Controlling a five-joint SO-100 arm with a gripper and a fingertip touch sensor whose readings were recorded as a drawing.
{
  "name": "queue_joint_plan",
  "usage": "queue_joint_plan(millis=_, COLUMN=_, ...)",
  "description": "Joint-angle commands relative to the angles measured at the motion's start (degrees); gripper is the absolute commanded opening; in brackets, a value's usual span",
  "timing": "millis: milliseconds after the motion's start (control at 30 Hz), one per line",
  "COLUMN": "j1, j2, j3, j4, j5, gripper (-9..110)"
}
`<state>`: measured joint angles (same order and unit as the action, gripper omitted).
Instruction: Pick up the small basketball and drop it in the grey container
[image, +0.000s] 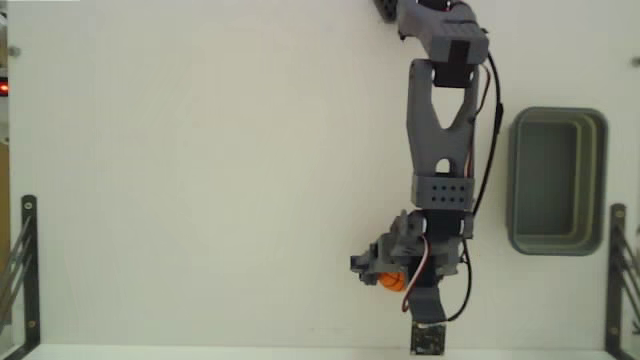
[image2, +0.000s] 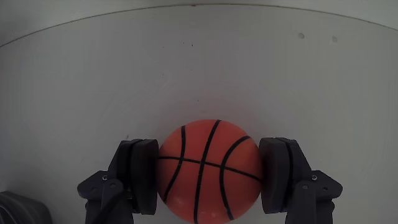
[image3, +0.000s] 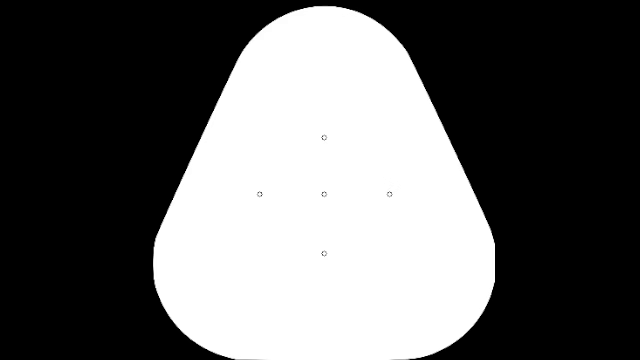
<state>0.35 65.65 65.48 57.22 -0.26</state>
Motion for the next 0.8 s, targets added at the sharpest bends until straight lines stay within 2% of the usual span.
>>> queue_joint_plan(millis=0, j1=-0.4, j2=2.4, j3=0.1, j4=-0.3, j5=0.3, gripper=96)
queue_joint_plan(millis=767, j1=-0.4, j2=2.4, j3=0.1, j4=-0.3, j5=0.3, gripper=90)
